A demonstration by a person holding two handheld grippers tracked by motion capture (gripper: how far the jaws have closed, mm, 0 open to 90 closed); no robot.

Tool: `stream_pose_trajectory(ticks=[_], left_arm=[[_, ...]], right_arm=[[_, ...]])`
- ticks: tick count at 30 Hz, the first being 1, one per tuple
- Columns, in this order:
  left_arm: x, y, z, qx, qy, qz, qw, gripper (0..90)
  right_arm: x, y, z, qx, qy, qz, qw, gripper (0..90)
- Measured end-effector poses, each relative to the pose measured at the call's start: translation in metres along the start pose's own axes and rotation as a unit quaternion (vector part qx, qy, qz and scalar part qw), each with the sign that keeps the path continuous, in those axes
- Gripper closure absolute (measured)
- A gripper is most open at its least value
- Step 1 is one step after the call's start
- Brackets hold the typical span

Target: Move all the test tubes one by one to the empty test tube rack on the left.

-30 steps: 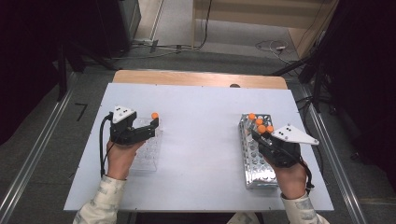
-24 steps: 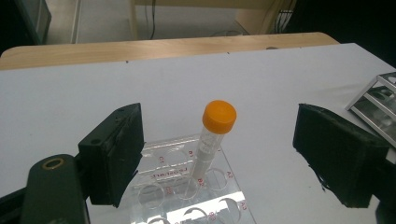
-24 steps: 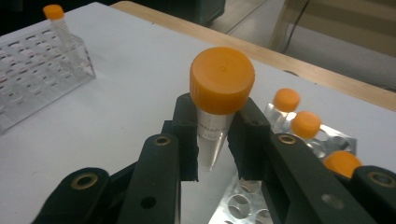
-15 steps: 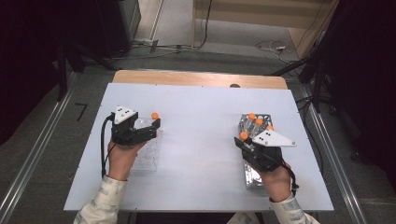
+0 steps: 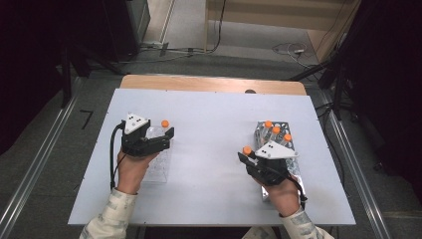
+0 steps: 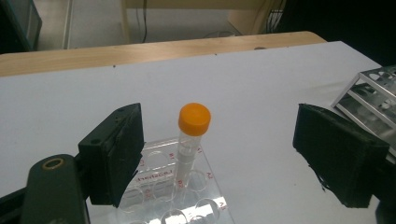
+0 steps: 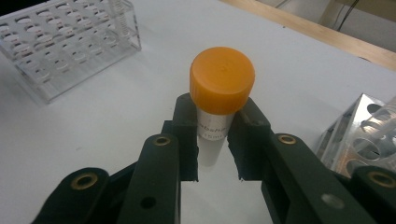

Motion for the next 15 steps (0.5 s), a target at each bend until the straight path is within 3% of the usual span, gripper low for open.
stream_pose_trajectory(ticks=[7,15], left_arm=[[0.015,0.002,-0.004,0.005,-0.016,0.018,0.9997,16.7],[0.039,0.002,-0.005,0.004,-0.034,0.054,0.9980,16.7]], right_arm=[[-0.009,-0.007,0.001,-0.004,0.010,-0.010,0.9999,70.8],[-0.017,-0.019,0.003,-0.014,0.011,-0.029,0.9994,70.8]])
Point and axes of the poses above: each handheld gripper's, and its own axes: y roughly backward along the jaws, z roughly out of its underside, x roughly to its right, the point moved 2 cm from there along -y, roughly forward along the jaws, and after that the axes turned 6 degrees about -y, right-handed, at the moved point
